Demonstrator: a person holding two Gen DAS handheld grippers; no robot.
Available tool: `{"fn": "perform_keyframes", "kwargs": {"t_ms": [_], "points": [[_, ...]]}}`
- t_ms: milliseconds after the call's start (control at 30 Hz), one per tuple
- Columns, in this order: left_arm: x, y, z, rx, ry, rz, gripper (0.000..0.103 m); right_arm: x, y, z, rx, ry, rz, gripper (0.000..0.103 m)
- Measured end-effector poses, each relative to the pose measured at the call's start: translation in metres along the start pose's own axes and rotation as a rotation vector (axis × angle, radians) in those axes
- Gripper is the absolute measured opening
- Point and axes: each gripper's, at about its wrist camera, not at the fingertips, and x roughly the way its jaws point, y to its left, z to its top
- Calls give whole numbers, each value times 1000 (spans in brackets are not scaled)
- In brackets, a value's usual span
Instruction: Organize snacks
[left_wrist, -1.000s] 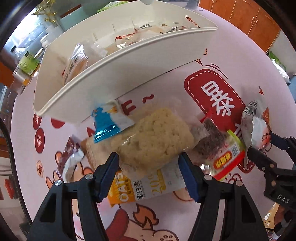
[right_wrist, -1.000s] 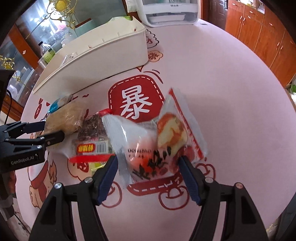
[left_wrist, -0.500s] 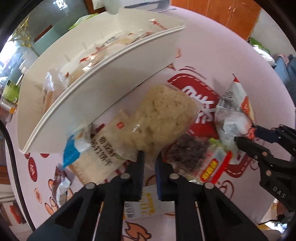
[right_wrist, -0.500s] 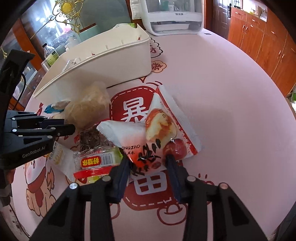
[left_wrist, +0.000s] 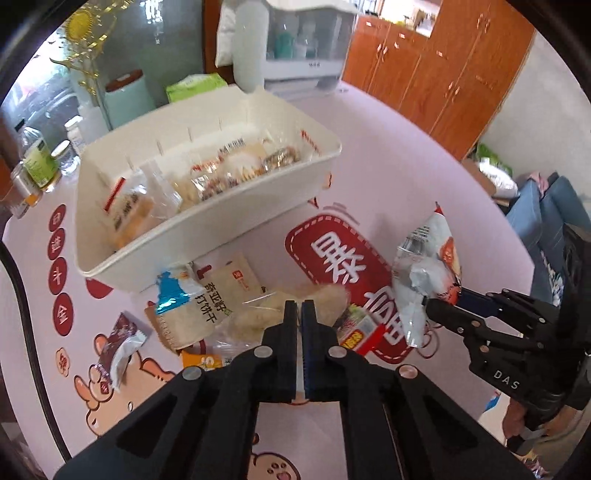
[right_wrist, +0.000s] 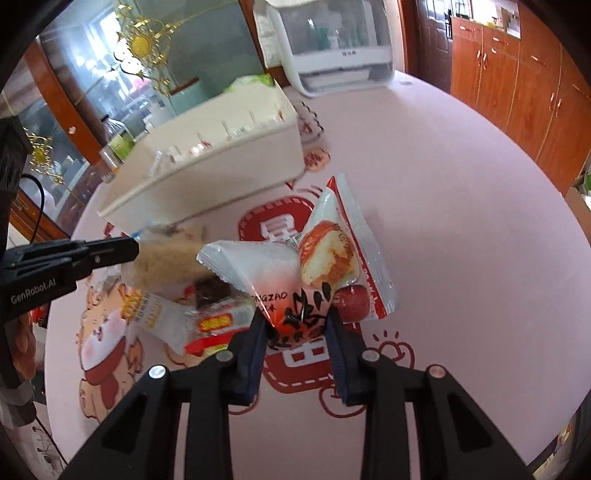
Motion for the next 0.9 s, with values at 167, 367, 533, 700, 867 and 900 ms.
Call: {"fn": "perform_keyframes", "kwargs": {"t_ms": [167,367,533,700,867,900], "points": [[-55,4,6,-21,-80,6,0,-25,23,19,-71,-65,28,31],[-106,12,36,-10,-190,46,0,-49,57,58,-167,-142,55,31],[-110,22,37,-11,-152,50,4,-61,73,78,-206,-184,74,31],[-73,39,12,-87,-41,47,52,-51,80,73,-240,-148,90,31],[-36,64,-10,-291,14,27,70,-38,74,64,-230,-104,97,31],[-30,68,-12,-324,22,20,70,-36,72,63,-225,-99,96,31]]}}
